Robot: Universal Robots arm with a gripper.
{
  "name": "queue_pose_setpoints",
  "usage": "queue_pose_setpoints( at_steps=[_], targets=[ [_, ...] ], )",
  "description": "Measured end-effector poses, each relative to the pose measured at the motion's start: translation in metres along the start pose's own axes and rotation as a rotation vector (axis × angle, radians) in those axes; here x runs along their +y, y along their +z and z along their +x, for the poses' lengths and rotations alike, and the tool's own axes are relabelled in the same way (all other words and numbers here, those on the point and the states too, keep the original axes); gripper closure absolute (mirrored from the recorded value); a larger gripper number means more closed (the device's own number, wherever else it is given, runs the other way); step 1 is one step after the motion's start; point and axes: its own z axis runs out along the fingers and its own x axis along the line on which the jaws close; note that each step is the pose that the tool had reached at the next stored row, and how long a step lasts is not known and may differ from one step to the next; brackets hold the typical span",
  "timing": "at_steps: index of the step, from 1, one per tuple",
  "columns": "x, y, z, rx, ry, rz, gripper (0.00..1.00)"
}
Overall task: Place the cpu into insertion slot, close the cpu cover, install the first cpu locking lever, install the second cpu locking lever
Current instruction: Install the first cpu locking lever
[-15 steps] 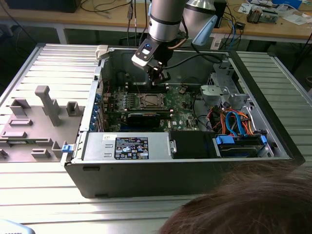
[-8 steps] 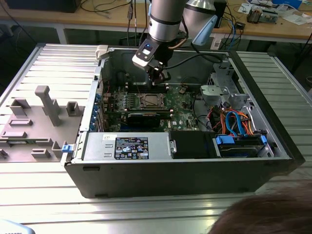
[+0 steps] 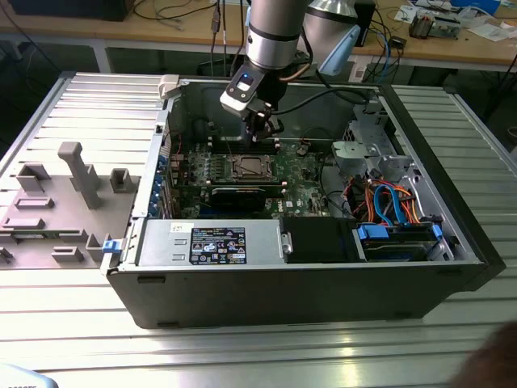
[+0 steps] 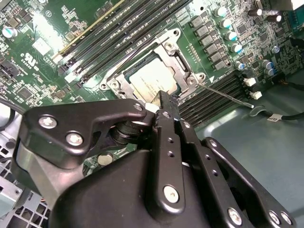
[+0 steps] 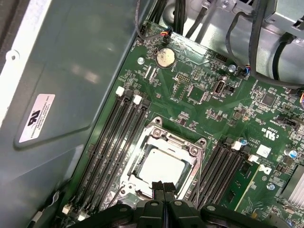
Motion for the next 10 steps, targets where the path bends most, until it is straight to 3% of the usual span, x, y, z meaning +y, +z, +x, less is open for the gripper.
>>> queue_pose_setpoints(
  at_steps=[10],
  targets=[
    [0.0,0.0,0.0,-0.0027,-0.047,0.0018,0.89]
  ],
)
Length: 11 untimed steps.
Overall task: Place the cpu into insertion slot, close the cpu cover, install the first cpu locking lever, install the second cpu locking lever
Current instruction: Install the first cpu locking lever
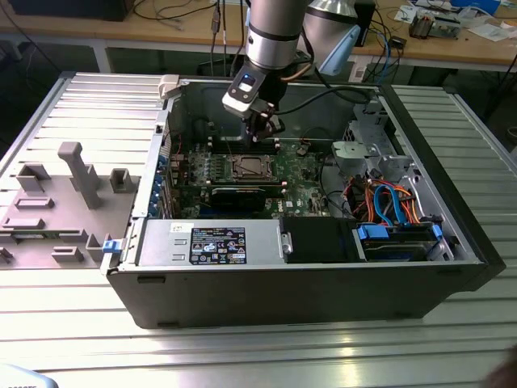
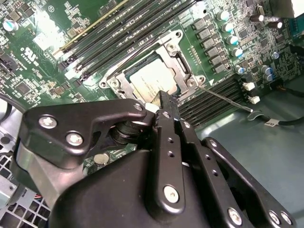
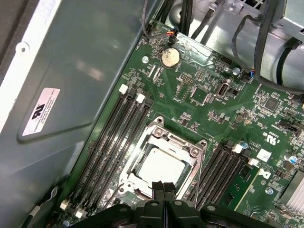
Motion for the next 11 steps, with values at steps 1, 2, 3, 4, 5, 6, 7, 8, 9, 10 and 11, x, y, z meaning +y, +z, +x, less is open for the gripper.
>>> queue_pose_setpoints(
  at_steps=[1,2,3,4,5,6,7,8,9,10,11],
  targets=[
    [0.0,0.0,0.0,-0.0005,-0.006,0.0003,0.89],
    [0.0,0.0,0.0,-0.0007,-0.01,0.0004,0.89],
    [0.0,0.0,0.0,-0.0012,-0.016,0.0007,0.89],
    [0.0,0.0,0.0,-0.0018,-0.026,0.0011,0.89],
    [0.0,0.0,0.0,-0.0021,-0.031,0.0014,0.89],
    [0.0,0.0,0.0,-0.0024,-0.035,0.0016,0.89],
    [0.0,0.0,0.0,-0.0027,-0.039,0.0017,0.89],
    [0.0,0.0,0.0,-0.003,-0.043,0.0019,0.89],
    [0.0,0.0,0.0,-0.0032,-0.047,0.0021,0.89],
    [0.0,0.0,0.0,-0.0036,-0.052,0.0023,0.89],
    [0.0,0.0,0.0,-0.0041,-0.06,0.0026,0.89]
  ],
)
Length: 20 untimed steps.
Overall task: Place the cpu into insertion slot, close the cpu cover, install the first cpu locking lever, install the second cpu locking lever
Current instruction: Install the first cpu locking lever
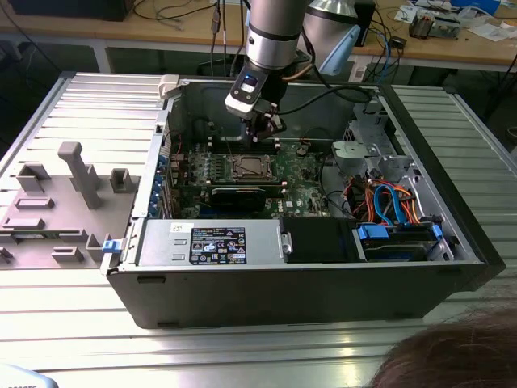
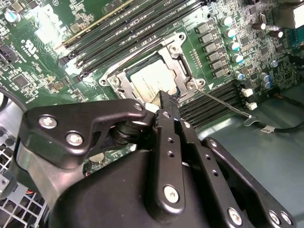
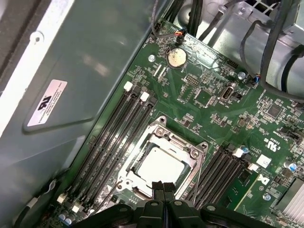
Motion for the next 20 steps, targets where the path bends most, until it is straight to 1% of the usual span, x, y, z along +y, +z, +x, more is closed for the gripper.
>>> queue_pose_setpoints(
  at_steps=[3,20],
  targets=[
    [0.0,0.0,0.0,-0.0019,-0.026,0.0013,0.89],
    [0.0,0.0,0.0,-0.0074,-0.108,0.0047,0.89]
  ],
)
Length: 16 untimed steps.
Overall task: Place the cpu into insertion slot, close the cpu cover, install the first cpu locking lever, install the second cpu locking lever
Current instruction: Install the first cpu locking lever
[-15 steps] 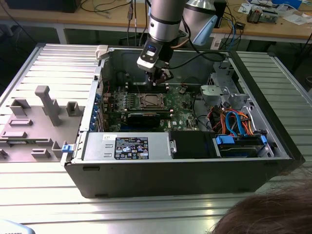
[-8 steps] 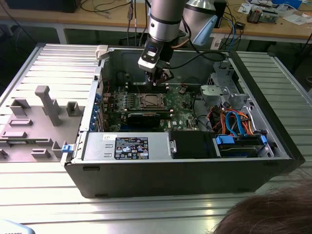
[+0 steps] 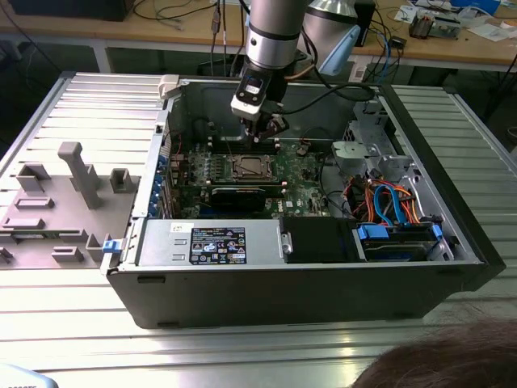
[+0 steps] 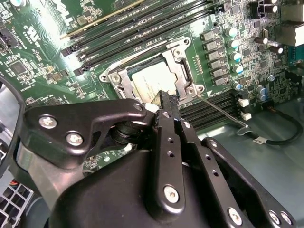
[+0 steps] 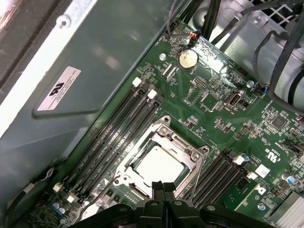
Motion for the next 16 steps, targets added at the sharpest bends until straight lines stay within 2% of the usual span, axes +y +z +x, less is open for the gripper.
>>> queue_pose_setpoints(
  at_steps=[16],
  targets=[
    [0.0,0.0,0.0,-0.0052,-0.075,0.0034,0.89]
  ],
)
